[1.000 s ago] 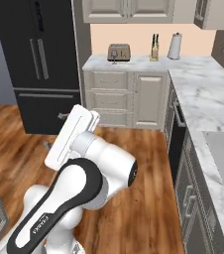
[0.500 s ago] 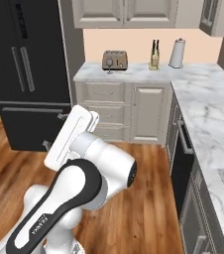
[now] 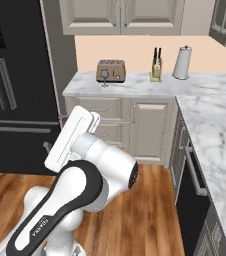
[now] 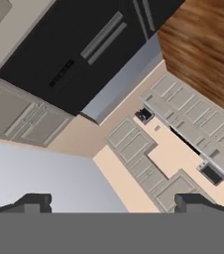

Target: Retrieve the wine glasses from the counter and place one next to each plate.

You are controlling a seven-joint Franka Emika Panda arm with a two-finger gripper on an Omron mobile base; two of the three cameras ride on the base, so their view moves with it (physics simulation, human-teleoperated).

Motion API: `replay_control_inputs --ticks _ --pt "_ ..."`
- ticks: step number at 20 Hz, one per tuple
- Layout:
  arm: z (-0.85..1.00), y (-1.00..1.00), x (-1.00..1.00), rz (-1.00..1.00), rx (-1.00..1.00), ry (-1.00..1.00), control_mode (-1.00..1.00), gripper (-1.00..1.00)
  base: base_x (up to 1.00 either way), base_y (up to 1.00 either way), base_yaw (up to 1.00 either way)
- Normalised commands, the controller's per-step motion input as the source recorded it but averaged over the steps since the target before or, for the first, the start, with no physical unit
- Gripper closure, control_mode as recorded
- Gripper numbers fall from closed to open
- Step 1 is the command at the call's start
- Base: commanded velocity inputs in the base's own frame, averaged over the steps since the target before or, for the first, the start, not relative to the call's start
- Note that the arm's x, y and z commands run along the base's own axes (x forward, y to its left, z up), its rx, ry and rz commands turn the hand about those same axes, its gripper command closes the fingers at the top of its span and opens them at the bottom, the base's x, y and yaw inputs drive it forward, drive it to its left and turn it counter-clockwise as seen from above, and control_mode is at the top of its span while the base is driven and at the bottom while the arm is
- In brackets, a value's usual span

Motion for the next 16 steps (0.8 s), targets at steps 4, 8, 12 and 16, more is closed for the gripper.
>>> replay_control_inputs --ticks 4,8,12,16 --pt "0.0 0.0 0.0 0.0 0.0 0.0 1.0 -1.0 1.0 0.37 -0.05" --pt "0.0 0.0 0.0 0.0 0.0 0.0 1.0 -1.0 1.0 0.42 -0.06" --pt "0.0 0.0 0.0 0.0 0.0 0.0 1.0 -1.0 1.0 0.55 -0.09" --pt "0.0 0.0 0.0 0.0 0.0 0.0 1.0 -1.0 1.0 0.56 -0.11"
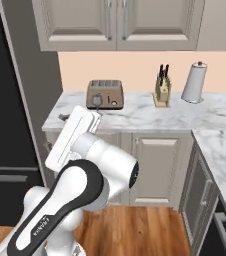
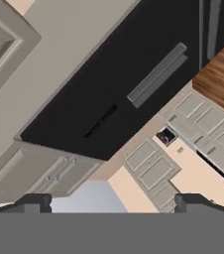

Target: Retrieve the wine glasses from the counter and place one next to each plate.

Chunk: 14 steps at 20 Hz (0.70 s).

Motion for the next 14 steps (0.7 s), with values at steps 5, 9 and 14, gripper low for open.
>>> replay_control_inputs --ticks 5,9,14 --pt "0.0 0.0 0.0 0.0 0.0 0.0 1.0 -1.0 1.0 0.38 -0.09" --pt "0.0 0.0 0.0 0.0 0.0 0.0 1.0 -1.0 1.0 0.17 -0.1" --pt "0.0 0.0 0.0 0.0 0.0 0.0 1.0 -1.0 1.0 0.1 -0.11"
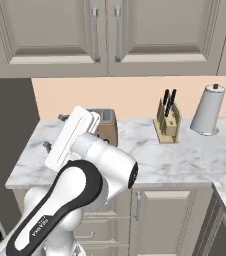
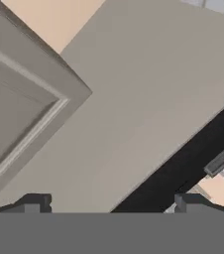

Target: Retrieve the wine glasses from the counter and place one next to each plate.

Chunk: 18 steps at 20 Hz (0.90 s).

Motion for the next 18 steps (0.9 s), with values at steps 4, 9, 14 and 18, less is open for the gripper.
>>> replay_control_inputs --ticks 4,9,14,18 --pt "0.0 0.0 0.0 0.0 0.0 0.0 1.0 -1.0 0.99 -0.16 0.13" --pt "0.0 0.0 0.0 0.0 0.0 0.0 1.0 -1.0 0.42 -0.4 0.55" --pt "0.0 0.0 0.0 0.0 0.0 0.0 1.0 -1.0 0.25 -0.13 0.31" --pt "0.0 0.0 0.0 0.0 0.0 0.0 1.0 -1.0 0.14 0.0 0.0"
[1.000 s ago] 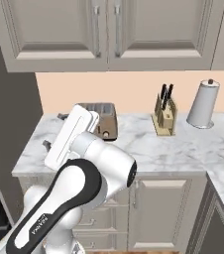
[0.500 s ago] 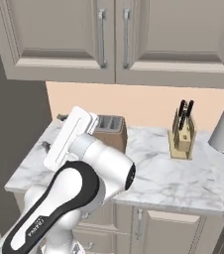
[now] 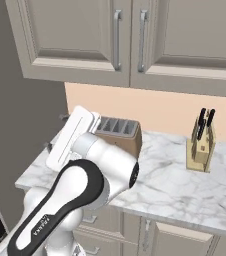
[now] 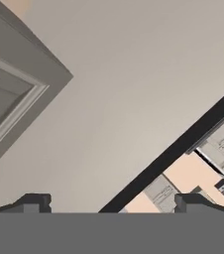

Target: Retrieve the wine glasses from the counter and place one next to each plate.

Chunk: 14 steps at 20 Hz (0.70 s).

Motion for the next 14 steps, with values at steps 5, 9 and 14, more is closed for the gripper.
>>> replay_control_inputs --ticks 5,9,14 --pt "-0.07 0.0 0.03 0.0 0.0 0.06 -1.0 -1.0 0.18 0.0 0.0" --pt "-0.46 0.0 0.29 0.0 0.0 0.48 -1.0 -1.0 0.0 0.0 0.0" --pt "-0.83 -0.35 0.36 0.0 0.06 0.59 -1.0 -1.0 0.0 0.0 0.0"
